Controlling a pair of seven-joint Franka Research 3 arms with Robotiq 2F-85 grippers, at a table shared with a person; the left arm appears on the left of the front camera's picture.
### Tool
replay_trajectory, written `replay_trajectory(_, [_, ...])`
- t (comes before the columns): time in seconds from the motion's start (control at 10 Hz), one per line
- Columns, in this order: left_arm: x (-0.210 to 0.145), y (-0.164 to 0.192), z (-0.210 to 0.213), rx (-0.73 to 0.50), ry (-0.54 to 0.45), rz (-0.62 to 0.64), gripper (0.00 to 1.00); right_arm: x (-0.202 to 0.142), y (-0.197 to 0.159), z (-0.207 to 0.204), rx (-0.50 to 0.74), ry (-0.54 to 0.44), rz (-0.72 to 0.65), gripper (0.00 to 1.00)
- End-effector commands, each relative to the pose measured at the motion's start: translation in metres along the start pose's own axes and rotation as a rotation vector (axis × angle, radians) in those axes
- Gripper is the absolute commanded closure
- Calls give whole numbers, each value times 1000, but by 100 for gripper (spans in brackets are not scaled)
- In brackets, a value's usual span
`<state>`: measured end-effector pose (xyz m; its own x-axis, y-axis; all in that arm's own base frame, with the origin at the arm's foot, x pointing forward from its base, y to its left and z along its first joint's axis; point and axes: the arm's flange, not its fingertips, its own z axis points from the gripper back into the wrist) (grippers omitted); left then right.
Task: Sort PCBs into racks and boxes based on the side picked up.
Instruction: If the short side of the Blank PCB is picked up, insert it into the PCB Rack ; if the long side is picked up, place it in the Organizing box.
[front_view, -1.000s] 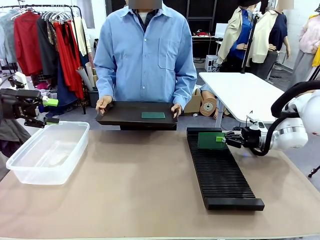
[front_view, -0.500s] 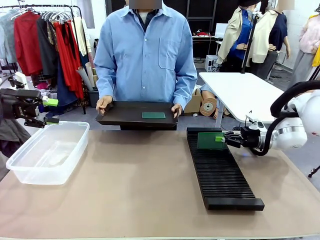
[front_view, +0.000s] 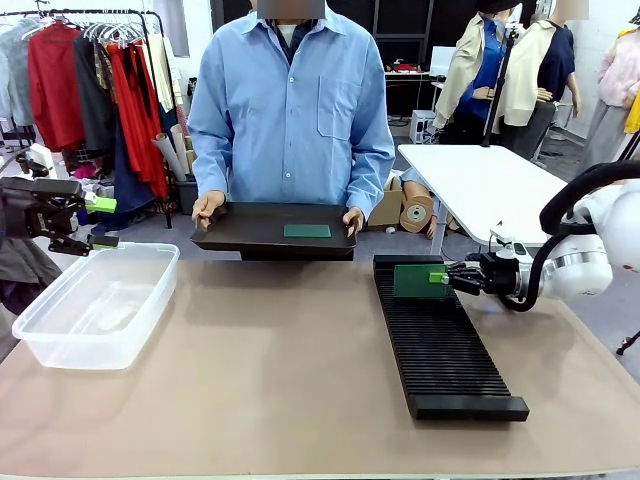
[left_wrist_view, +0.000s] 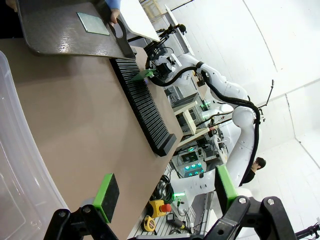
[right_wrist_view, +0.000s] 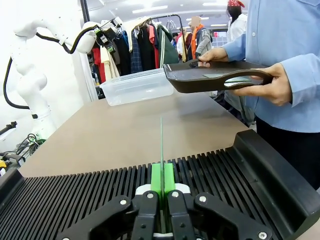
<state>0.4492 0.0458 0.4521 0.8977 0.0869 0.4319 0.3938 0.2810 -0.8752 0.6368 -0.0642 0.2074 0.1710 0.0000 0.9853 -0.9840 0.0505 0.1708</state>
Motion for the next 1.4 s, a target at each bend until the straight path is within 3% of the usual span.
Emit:
replay_trajectory(0.0, [0,-1,1,0,-2,0,0,7,-9,-3,0,7,-1,100])
replay_trajectory(1.3, [0,-1,1,0,-2,0,0,5,-13,0,4,66,-24,100])
